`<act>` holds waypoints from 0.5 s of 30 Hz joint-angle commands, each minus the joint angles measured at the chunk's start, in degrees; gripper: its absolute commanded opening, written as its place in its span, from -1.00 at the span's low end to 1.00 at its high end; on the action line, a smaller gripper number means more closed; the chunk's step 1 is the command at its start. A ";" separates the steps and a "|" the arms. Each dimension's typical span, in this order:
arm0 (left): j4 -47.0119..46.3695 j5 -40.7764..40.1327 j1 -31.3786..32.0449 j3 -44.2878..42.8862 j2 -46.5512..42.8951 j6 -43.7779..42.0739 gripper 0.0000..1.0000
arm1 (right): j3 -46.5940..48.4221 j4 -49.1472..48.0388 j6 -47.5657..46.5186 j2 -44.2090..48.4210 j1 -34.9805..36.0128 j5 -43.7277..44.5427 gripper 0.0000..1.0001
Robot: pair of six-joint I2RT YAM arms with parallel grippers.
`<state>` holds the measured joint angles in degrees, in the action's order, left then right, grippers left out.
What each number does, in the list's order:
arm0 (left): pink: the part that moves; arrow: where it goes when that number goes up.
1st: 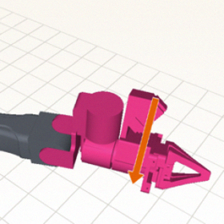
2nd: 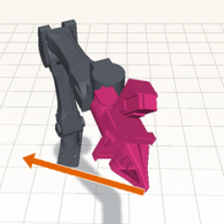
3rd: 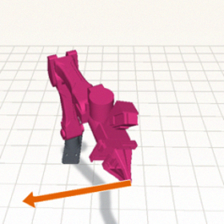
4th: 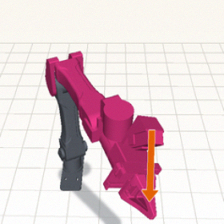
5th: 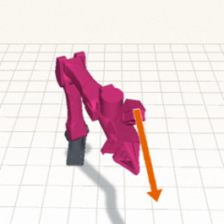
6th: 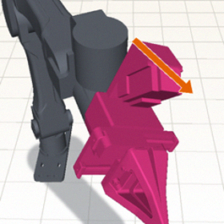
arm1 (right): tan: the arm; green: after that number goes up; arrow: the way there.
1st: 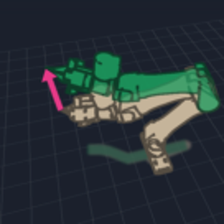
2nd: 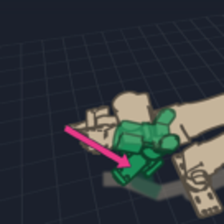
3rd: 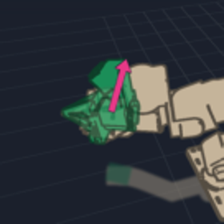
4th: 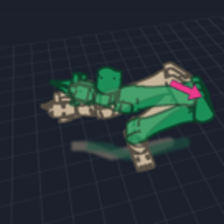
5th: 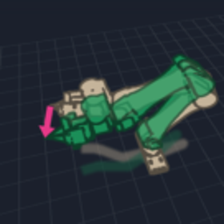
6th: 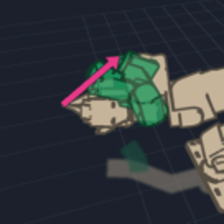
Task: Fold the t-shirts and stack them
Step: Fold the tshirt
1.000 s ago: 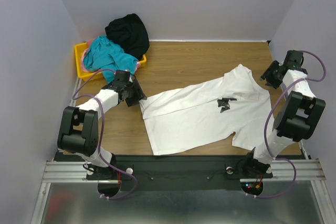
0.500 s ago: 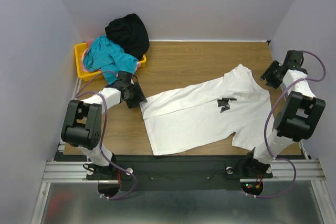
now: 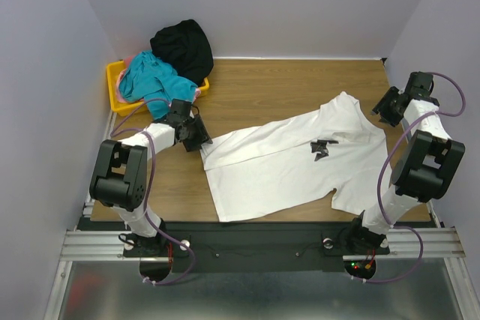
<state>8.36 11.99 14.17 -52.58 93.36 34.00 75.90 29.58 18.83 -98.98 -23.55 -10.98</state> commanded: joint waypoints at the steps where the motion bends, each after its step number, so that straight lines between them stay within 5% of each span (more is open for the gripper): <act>1: -0.98 0.14 0.59 -1.83 0.77 0.19 0.11 | -0.31 -1.37 -0.81 0.81 0.00 -0.27 0.03; 9: -1.24 -0.47 1.47 -2.27 1.82 0.46 0.11 | -0.49 -1.46 -1.07 0.72 0.00 -1.14 0.02; 15: -1.15 -0.83 1.56 -2.71 2.17 0.54 -0.11 | -1.10 -1.46 -1.95 0.36 1.48 -3.61 0.01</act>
<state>8.21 11.81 15.40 -52.77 95.29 34.61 75.90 29.58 18.31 -99.00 -23.40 -12.67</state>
